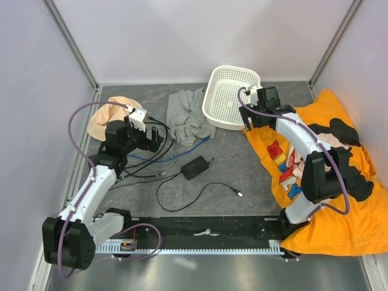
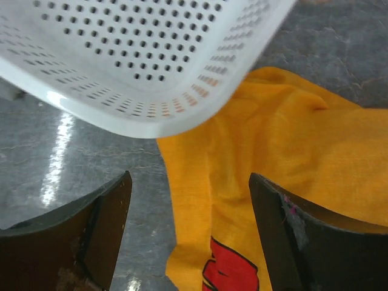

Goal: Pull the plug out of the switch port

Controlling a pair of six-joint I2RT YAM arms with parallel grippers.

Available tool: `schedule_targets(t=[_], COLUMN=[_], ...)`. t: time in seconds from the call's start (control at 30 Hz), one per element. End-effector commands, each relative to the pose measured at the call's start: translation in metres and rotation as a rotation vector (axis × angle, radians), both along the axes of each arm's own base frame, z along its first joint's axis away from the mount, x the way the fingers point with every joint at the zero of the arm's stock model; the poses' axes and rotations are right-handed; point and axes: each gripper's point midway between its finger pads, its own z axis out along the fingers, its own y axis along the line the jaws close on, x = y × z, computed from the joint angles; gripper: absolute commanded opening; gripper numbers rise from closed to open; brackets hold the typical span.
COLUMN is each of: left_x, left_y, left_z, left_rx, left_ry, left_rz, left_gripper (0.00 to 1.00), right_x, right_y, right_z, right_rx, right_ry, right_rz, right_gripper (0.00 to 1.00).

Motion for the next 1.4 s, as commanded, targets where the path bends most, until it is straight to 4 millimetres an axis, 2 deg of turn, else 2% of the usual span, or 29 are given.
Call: schedule_targets(t=[0.0, 0.03, 0.07, 0.13, 0.17, 0.23, 0.27, 0.4, 0.43, 0.5, 0.53, 0.57, 0.6, 0.63, 0.67, 0.7, 0.73, 0.8, 0.9, 0.93, 1.0, 1.03, 1.1, 1.13, 1.17, 1.23, 1.27, 1.3, 1.37], left_x=[-0.029, -0.028, -0.026, -0.017, -0.014, -0.012, -0.013, -0.019, -0.022, -0.025, -0.025, -0.024, -0.025, -0.023, -0.022, -0.021, -0.020, -0.018, -0.015, -0.014, -0.010, -0.009, -0.004, -0.003, -0.001, 0.002, 0.006, 0.006, 0.011], left_y=[-0.026, -0.029, -0.030, -0.021, -0.018, -0.010, -0.009, -0.001, -0.002, -0.005, -0.006, -0.003, -0.002, 0.000, 0.005, 0.007, 0.009, 0.016, 0.024, 0.025, 0.026, 0.027, 0.026, 0.026, 0.024, 0.023, 0.025, 0.027, 0.030], left_z=[-0.018, -0.016, -0.015, -0.009, -0.006, -0.001, -0.001, -0.016, -0.018, -0.024, -0.025, -0.026, -0.027, -0.025, -0.026, -0.027, -0.027, -0.033, -0.040, -0.041, -0.045, -0.047, -0.048, -0.049, -0.048, -0.053, -0.050, -0.053, -0.047], left_rx=[-0.170, -0.206, -0.221, -0.235, -0.232, -0.206, -0.198, -0.191, -0.210, -0.235, -0.246, -0.257, -0.271, -0.294, -0.302, -0.302, -0.297, -0.299, -0.302, -0.299, -0.291, -0.291, -0.290, -0.290, -0.293, -0.280, -0.275, -0.258, -0.233], left_ry=[0.217, 0.229, 0.235, 0.223, 0.206, 0.163, 0.155, 0.174, 0.184, 0.200, 0.202, 0.200, 0.208, 0.212, 0.216, 0.213, 0.206, 0.218, 0.251, 0.254, 0.267, 0.275, 0.283, 0.286, 0.281, 0.294, 0.283, 0.296, 0.288], left_rz=[-0.063, -0.052, -0.041, 0.039, 0.058, 0.082, 0.087, 0.128, 0.133, 0.121, 0.115, 0.119, 0.118, 0.134, 0.146, 0.148, 0.151, 0.175, 0.204, 0.208, 0.212, 0.214, 0.214, 0.210, 0.195, 0.186, 0.198, 0.204, 0.203], left_gripper=[0.99, 0.99, 0.99, 0.99, 0.99, 0.99, 0.99, 0.99, 0.99, 0.98, 0.97, 0.97, 0.96, 0.96, 0.96, 0.95, 0.95, 0.95, 0.93, 0.92, 0.92, 0.92, 0.92, 0.92, 0.91, 0.91, 0.91, 0.91, 0.91], right_x=[0.007, -0.001, -0.006, -0.020, -0.015, -0.009, 0.001, 0.020, 0.023, 0.032, 0.035, 0.038, 0.044, 0.047, 0.055, 0.062, 0.068, 0.078, 0.095, 0.106, 0.112, 0.119, 0.125, 0.132, 0.135, 0.142, 0.140, 0.137, 0.119], right_y=[0.063, 0.090, 0.113, 0.150, 0.168, 0.189, 0.204, 0.228, 0.233, 0.250, 0.257, 0.271, 0.274, 0.280, 0.285, 0.284, 0.282, 0.275, 0.243, 0.219, 0.194, 0.172, 0.141, 0.120, 0.107, 0.104, 0.121, 0.131, 0.166], right_z=[0.042, 0.043, 0.052, 0.063, 0.067, 0.069, 0.064, 0.050, 0.035, 0.029, 0.011, 0.015, 0.011, -0.008, -0.001, -0.003, -0.012, -0.016, -0.025, -0.019, -0.013, 0.001, -0.001, -0.007, -0.012, -0.014, -0.013, -0.003, -0.001], right_rx=[0.127, 0.187, 0.214, 0.317, 0.343, 0.401, 0.412, 0.346, 0.311, 0.262, 0.248, 0.250, 0.239, 0.225, 0.236, 0.220, 0.205, 0.172, 0.105, 0.072, 0.030, -0.013, -0.078, -0.100, -0.123, -0.117, -0.055, -0.013, 0.082], right_ry=[-0.031, -0.005, -0.007, 0.019, 0.025, 0.057, 0.060, 0.006, 0.012, -0.037, -0.019, -0.044, -0.052, -0.029, -0.052, -0.065, -0.065, -0.088, -0.094, -0.118, -0.133, -0.166, -0.181, -0.176, -0.172, -0.168, -0.155, -0.161, -0.129], right_rz=[0.163, 0.287, 0.373, 0.565, 0.597, 0.562, 0.553, 0.488, 0.481, 0.474, 0.472, 0.483, 0.469, 0.459, 0.448, 0.421, 0.405, 0.367, 0.259, 0.185, 0.145, 0.121, 0.064, 0.030, -0.004, -0.014, 0.060, 0.103, 0.263], right_gripper=[0.89, 0.90, 0.90, 0.85, 0.82, 0.77, 0.73, 0.72, 0.71, 0.69, 0.66, 0.61, 0.52, 0.33, 0.23, 0.15, 0.02, 0.00, 0.00, 0.00, 0.00, 0.00, 0.00, 0.00, 0.00, 0.00, 0.00, 0.00, 0.00])
